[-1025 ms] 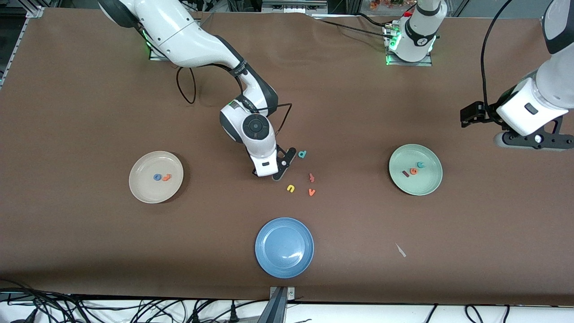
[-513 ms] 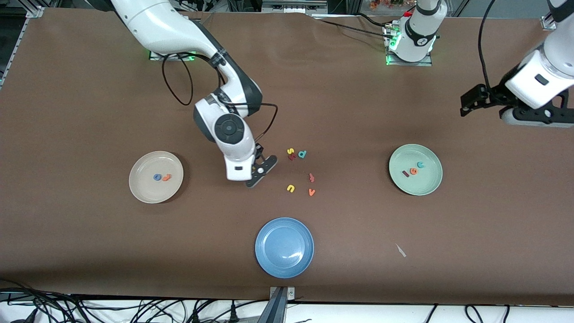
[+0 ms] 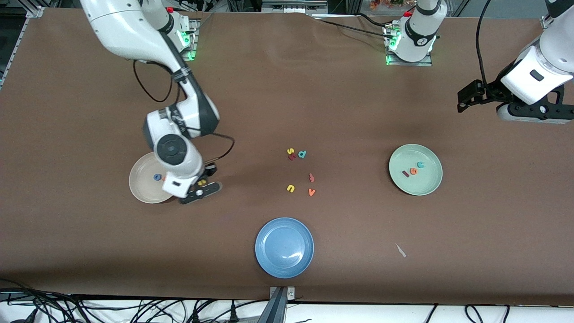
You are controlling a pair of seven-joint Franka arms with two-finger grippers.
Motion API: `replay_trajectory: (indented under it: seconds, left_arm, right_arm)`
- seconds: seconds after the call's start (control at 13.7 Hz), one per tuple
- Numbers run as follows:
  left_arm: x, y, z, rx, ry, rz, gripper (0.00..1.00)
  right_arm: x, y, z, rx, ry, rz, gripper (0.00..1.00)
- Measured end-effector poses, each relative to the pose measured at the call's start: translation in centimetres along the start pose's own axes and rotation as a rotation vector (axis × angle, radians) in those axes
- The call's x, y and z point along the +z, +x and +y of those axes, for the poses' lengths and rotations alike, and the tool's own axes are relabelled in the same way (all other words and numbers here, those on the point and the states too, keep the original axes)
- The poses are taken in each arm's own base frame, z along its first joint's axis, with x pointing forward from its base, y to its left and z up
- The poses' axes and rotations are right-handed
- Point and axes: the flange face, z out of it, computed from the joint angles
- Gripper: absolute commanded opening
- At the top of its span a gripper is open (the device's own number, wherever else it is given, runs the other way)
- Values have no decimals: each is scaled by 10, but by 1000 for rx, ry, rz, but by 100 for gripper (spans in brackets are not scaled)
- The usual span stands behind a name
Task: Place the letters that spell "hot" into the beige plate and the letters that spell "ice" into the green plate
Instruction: 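Carry the yellow letter to the beige plate and release it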
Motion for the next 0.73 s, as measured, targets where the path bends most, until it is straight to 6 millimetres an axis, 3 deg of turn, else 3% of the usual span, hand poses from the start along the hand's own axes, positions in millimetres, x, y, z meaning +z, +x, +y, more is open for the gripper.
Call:
replay_trajectory:
  seconds: [0.22,0.44,0.51,0.59,0.73]
  left_arm:
    - [0,0,-2,-4,0,-4,100]
    - [0,-1,1,2,0,-4,100]
    - [1,-1,2,4,1,-5,100]
    - [1,-1,3,6,1,-5,100]
    - [1,-1,3,6,1,-6,100]
  right_arm:
    - [24,-14,65,134,-13,0,0]
    - [46,-29,100,247,21,-14,0]
    - [49,-32,104,277,32,-19,36]
    - [51,-33,103,307,46,-24,99]
    - [46,-32,103,354,81,-14,100]
